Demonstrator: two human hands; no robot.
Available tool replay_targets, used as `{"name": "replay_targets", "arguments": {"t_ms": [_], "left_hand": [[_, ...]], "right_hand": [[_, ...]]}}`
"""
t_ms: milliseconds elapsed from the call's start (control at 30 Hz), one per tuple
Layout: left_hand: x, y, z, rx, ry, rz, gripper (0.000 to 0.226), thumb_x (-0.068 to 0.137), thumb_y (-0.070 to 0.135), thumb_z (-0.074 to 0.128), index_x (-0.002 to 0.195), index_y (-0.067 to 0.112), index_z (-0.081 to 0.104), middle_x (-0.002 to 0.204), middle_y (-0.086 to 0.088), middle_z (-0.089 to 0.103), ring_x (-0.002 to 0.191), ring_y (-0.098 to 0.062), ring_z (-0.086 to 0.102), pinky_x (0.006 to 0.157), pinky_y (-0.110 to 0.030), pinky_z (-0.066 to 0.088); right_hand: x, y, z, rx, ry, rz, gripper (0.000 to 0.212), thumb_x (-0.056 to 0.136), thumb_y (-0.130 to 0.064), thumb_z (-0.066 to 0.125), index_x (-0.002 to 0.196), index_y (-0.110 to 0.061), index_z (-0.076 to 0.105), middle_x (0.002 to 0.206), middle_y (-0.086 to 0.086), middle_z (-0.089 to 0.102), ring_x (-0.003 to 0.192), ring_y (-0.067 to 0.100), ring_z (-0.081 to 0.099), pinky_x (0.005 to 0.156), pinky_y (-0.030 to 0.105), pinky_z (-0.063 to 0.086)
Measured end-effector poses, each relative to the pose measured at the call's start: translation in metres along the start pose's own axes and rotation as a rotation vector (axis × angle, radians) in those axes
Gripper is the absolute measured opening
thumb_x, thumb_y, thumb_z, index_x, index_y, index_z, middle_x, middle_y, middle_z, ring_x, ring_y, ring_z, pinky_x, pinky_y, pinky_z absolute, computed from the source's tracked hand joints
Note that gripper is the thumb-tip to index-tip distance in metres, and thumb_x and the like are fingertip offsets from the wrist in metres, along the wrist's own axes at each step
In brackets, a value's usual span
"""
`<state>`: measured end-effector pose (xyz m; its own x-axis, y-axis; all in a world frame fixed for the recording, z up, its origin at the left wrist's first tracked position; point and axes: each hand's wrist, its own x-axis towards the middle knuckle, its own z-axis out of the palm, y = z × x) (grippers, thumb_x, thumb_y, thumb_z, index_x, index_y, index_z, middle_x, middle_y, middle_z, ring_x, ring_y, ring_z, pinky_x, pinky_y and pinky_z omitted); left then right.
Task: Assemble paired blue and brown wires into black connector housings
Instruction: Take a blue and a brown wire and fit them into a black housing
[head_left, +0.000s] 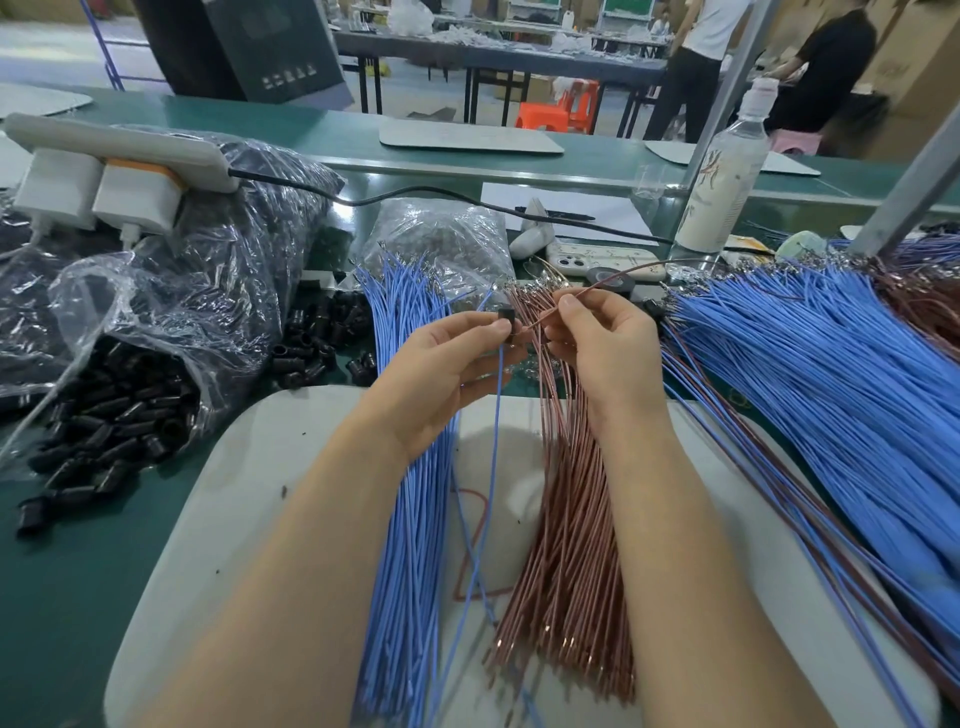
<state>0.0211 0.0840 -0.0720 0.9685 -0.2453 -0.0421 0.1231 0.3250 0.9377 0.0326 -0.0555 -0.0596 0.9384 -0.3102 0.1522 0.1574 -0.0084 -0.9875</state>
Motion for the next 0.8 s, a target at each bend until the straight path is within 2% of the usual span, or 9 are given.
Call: {"name": "replay_targets", "arguments": {"t_ms": [133,233,367,500,633,767,800], "left_hand": [[-0.002,-0.003,0.005,0.236,0.036,0.074,0.006,0.09,0.016,0.06,0.093,0.017,0.065,0.097,-0.001,0.072,0.092,-0.008,0.066,0.078,-0.018,0.052],[0.0,-0.006,0.007,0.4,0.067,0.114,0.013,0.09,0.018,0.062,0.101,0.013,0.066,0.1,-0.005,0.072,0.092,-0.008,0.064,0.081,-0.017,0.051],[0.001,-0.008,0.007,0.457,0.079,0.126,0.012,0.091,0.019,0.061,0.1,0.014,0.067,0.098,-0.003,0.072,0.093,-0.011,0.065,0.086,-0.021,0.05],[0.001,-0.01,0.006,0.5,0.095,0.127,0.004,0.09,0.02,0.062,0.093,0.022,0.065,0.096,-0.001,0.072,0.092,-0.011,0.065,0.087,-0.023,0.05],[0.002,-0.01,0.005,0.532,0.105,0.158,0.006,0.089,0.023,0.064,0.089,0.029,0.062,0.09,0.006,0.069,0.084,-0.003,0.063,0.078,-0.015,0.048],[0.004,-0.011,0.004,0.652,0.163,0.232,0.006,0.088,0.023,0.066,0.091,0.027,0.062,0.083,0.005,0.064,0.08,-0.013,0.061,0.08,-0.027,0.049],[0.004,-0.011,0.004,0.68,0.178,0.255,0.008,0.087,0.022,0.066,0.09,0.028,0.061,0.08,0.005,0.063,0.078,-0.013,0.061,0.079,-0.025,0.05]], "right_hand": [[0.001,0.003,0.0,-0.081,0.04,-0.03,0.023,0.092,-0.008,0.057,0.072,-0.02,0.061,0.064,-0.003,0.063,0.058,0.008,0.057,0.065,0.028,0.052],[0.001,0.004,0.0,-0.158,0.06,-0.057,0.024,0.091,-0.01,0.059,0.071,-0.024,0.06,0.068,-0.001,0.064,0.067,0.016,0.059,0.077,0.042,0.053],[0.001,0.006,0.001,-0.205,0.058,-0.066,0.023,0.09,-0.012,0.059,0.07,-0.024,0.06,0.072,0.002,0.066,0.072,0.02,0.061,0.083,0.047,0.053],[0.0,0.007,0.002,-0.242,0.028,-0.088,0.023,0.091,-0.013,0.058,0.072,-0.026,0.06,0.074,0.0,0.066,0.074,0.018,0.062,0.084,0.046,0.053],[-0.002,0.005,0.003,-0.209,0.047,-0.12,0.022,0.093,-0.013,0.056,0.075,-0.026,0.06,0.074,-0.002,0.067,0.074,0.015,0.063,0.083,0.044,0.055],[-0.001,-0.001,-0.002,-0.042,0.146,-0.157,0.016,0.095,-0.014,0.056,0.082,-0.024,0.061,0.075,-0.004,0.067,0.07,0.008,0.064,0.074,0.031,0.057],[-0.001,-0.003,-0.003,-0.017,0.139,-0.16,0.016,0.095,-0.014,0.057,0.083,-0.024,0.062,0.074,-0.005,0.067,0.07,0.006,0.064,0.073,0.029,0.056]]}}
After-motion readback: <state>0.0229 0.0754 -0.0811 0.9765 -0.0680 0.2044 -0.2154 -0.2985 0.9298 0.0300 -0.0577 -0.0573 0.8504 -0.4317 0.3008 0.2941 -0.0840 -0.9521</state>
